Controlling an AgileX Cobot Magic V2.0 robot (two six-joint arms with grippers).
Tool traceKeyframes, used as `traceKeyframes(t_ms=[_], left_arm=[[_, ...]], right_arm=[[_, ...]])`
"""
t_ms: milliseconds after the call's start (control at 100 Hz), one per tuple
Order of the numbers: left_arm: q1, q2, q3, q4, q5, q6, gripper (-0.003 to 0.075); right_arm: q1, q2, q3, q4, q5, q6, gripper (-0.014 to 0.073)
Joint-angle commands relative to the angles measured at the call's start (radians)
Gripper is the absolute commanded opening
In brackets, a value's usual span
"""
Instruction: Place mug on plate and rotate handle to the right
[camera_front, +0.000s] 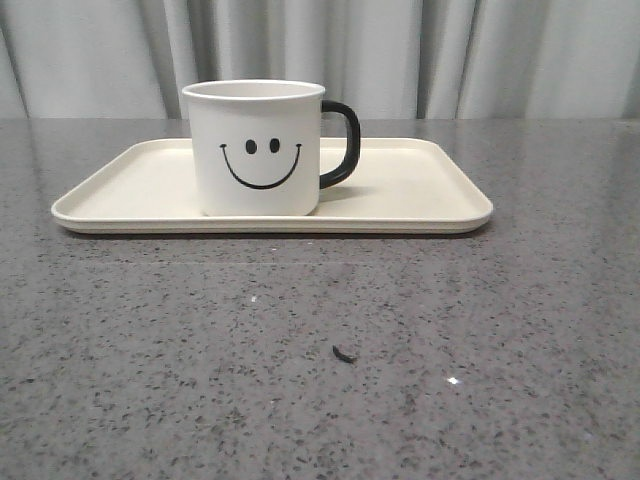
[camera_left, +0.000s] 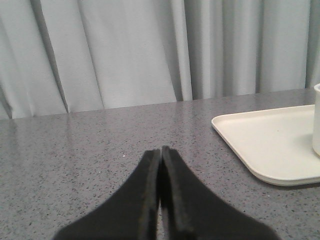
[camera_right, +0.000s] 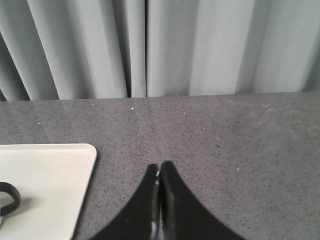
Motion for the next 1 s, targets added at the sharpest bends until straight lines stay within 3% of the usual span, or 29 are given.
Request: traceKeyframes(t_ms=[0, 390, 500, 730, 990], left_arm=[[0.004, -0.031, 0.004, 0.000, -0.071, -0.003, -0.0019], [0.004, -0.031, 0.004, 0.000, -0.071, -0.003, -0.0019], [0.004, -0.031, 0.004, 0.000, -0.071, -0.003, -0.0019], [0.004, -0.031, 0.004, 0.000, -0.071, -0.003, -0.0019], [0.004, -0.031, 0.004, 0.000, -0.071, -0.003, -0.0019]], right_arm=[[0.020, -0.016, -0.004, 0.022, -0.073, -0.009, -0.0099], [0.274, -0.275, 0.331, -0.010, -0.126, -0.009, -0.0099], [0.289, -0.369, 0.474, -0.080, -0.195, -0.009, -0.0099], [0.289, -0.517, 0.741, -0.087, -0.376, -0.009, -0.0099], [0.289, -0.620, 0.872, -0.086, -0.453, -0.009, -0.0099]])
